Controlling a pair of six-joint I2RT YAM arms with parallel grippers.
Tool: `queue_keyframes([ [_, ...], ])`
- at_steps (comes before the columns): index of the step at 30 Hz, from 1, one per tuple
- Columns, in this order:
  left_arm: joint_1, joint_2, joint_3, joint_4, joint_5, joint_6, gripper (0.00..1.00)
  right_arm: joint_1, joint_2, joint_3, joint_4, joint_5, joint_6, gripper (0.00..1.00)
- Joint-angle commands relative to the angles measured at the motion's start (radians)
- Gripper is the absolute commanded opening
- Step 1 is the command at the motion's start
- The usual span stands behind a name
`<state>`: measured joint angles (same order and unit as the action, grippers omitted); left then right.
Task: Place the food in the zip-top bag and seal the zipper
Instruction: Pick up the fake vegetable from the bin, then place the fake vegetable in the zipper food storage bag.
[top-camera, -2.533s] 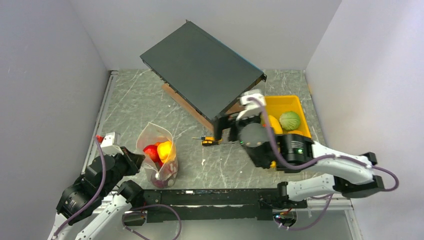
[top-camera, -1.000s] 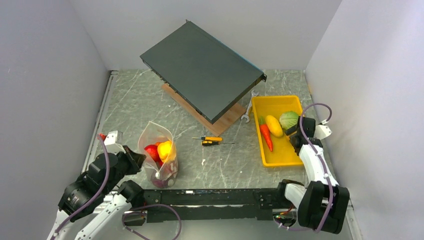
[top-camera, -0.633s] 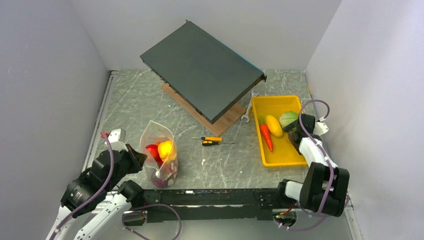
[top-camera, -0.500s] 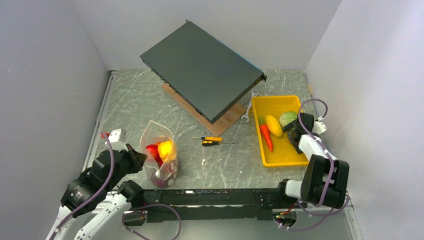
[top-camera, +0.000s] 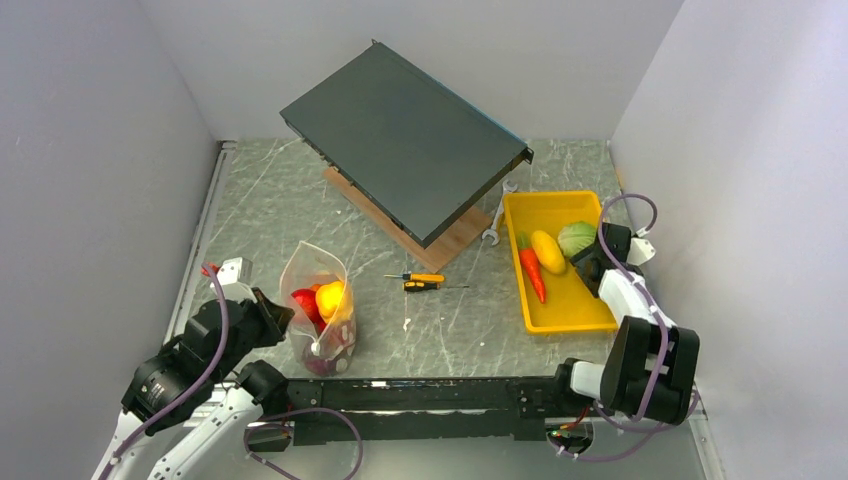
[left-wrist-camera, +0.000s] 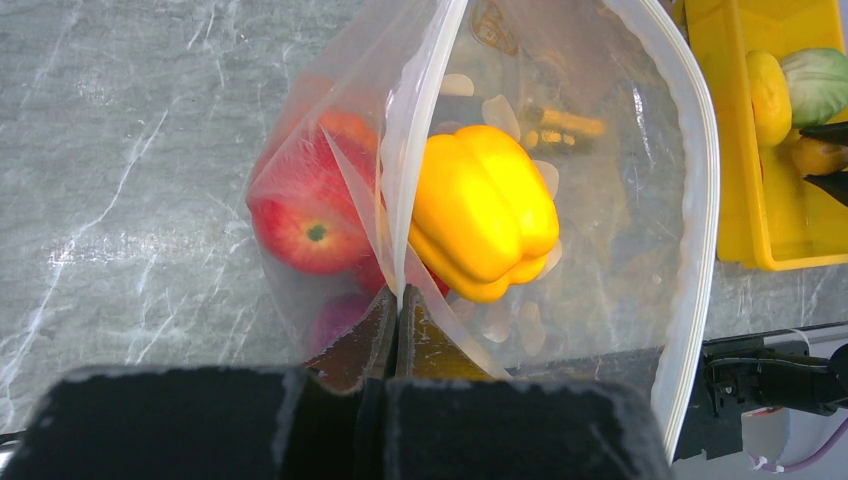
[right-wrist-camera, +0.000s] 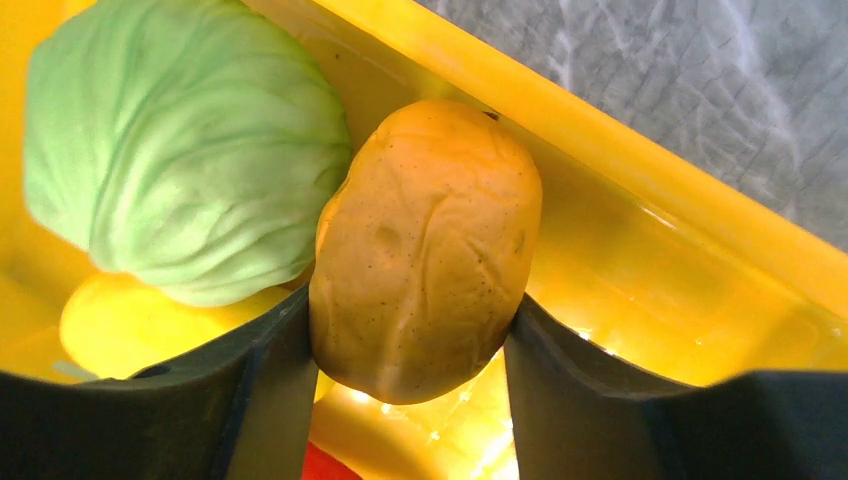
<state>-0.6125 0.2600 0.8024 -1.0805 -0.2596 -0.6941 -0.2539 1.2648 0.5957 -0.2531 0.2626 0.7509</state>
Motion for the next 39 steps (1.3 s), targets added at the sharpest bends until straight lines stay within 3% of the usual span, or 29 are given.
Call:
queue_keyframes([
  [1,-0.004,0.002,0.001,0.036,0.003,0.017,0.0,-0.005,-0.083,0.04,-0.039,0.016,-0.01,0.39],
  [8,-0.004,-0.011,-0.001,0.04,0.006,0.019,0.0,-0.004,-0.238,0.077,-0.122,-0.088,-0.004,0.22],
  [18,-0.003,-0.019,-0.002,0.042,0.011,0.022,0.0,-0.004,-0.433,0.388,-0.272,-0.335,0.035,0.19],
  [23,-0.004,-0.018,-0.002,0.043,0.014,0.022,0.0,0.012,-0.494,0.481,-0.137,-0.655,0.085,0.19],
  [26,-0.003,-0.016,-0.002,0.045,0.016,0.025,0.0,0.064,-0.534,0.528,-0.013,-0.734,0.1,0.19],
  [32,-0.003,-0.005,-0.002,0.045,0.017,0.026,0.0,0.288,-0.47,0.661,0.066,-0.808,0.089,0.16],
  [35,-0.004,-0.002,0.0,0.04,0.014,0.021,0.0,0.546,-0.397,0.72,0.005,-0.693,0.014,0.16],
  [39,-0.004,-0.012,0.0,0.034,0.003,0.01,0.0,0.957,-0.284,0.779,-0.06,-0.43,-0.105,0.16],
])
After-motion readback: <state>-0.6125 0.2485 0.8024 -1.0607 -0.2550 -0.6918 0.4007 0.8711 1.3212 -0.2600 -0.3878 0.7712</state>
